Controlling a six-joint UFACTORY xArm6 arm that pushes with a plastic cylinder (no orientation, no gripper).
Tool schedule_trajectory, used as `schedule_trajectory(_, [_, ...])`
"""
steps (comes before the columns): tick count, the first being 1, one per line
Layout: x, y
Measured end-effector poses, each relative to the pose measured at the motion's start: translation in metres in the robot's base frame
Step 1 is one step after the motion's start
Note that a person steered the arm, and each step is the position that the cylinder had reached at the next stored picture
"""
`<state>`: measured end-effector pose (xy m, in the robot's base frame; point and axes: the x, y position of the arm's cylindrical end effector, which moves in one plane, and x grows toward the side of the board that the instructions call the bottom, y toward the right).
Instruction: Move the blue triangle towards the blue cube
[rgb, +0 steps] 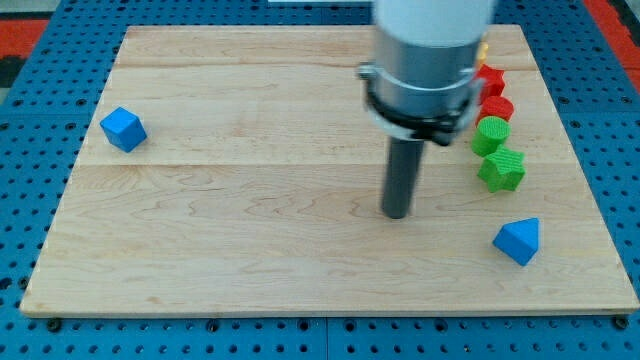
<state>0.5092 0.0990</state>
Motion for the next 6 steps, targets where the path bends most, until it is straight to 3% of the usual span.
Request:
schedule_trajectory(2, [0.006, 0.117])
schedule_trajectory(3, [0.04, 0.204])
schedule_trajectory(4, [0.06, 0.158])
schedule_trajectory(5, [0.009, 0.075])
schedule_trajectory(6, [-0.01, 0.016])
